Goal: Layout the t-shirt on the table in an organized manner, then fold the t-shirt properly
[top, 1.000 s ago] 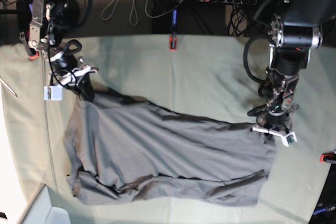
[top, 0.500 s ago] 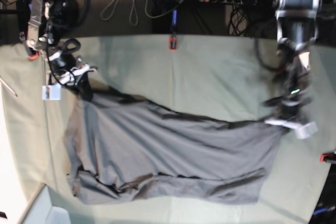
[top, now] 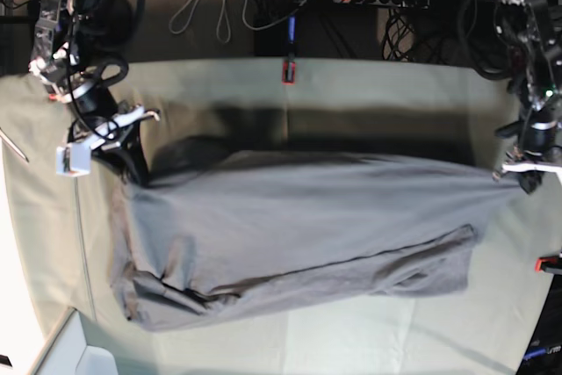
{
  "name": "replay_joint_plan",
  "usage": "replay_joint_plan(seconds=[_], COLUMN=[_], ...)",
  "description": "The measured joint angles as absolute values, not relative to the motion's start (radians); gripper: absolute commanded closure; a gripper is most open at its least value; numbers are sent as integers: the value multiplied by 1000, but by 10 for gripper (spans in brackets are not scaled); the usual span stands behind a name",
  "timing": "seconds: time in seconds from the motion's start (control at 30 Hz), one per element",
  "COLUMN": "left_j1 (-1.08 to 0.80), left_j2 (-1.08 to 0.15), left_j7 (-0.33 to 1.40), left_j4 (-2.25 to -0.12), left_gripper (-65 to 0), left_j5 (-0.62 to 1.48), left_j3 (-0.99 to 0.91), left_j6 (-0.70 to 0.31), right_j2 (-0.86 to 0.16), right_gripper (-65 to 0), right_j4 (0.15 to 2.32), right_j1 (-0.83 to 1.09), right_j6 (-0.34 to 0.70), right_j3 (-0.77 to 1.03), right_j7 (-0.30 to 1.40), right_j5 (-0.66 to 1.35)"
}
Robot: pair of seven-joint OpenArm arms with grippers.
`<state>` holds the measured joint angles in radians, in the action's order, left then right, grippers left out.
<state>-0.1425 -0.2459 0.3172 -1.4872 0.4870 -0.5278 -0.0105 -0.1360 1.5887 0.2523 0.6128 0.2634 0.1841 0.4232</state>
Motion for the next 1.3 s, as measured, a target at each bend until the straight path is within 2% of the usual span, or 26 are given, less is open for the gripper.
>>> replay_joint_plan(seconds=[0.1,0.2,0.33,0.47,0.6,0.77,0.93,1.13,1.3], left_j1=[-125,0,201,306,316,178,105,185,376], left_j2=[-247,-250,-272,-280,-279,-276,-268,-283,-295], left_j7=[307,334,404,472,476,469,485,482,467], left_j4=[-1538,-1526,-1518,-1511,-1512,-1511,-1537,-1531,-1410], left_gripper=[0,0,0,0,0,0,0,0,0], left_j5=[484,479,482,484,486,480,484,488,477], left_j3=[-544,-540,-522,-528,-527,-535,-622,-633,-527], left_j6=[-3,-2,-14,-2,-7,-6,-3,-5,-7], right_j2=[-152,-167,-167,-168,-197,-189,-192,-194,-196], right_gripper=[-4,-4,-3,-3,-4,-1,-1,-3,-4], right_j4=[1623,1658,1691,1689,1688,1691,1792,1817,1671], right_j1=[225,112,-42,-74,-41,74,137,55,-125], right_j6=[613,611,615,616,616,618,621,624,627], right_j3=[261,263,276,321,322,308,313,310,271], right_j7=[204,228,400,475,462,476,464,474,477], right_j5=[415,419,429,423,427,418,423,427,425])
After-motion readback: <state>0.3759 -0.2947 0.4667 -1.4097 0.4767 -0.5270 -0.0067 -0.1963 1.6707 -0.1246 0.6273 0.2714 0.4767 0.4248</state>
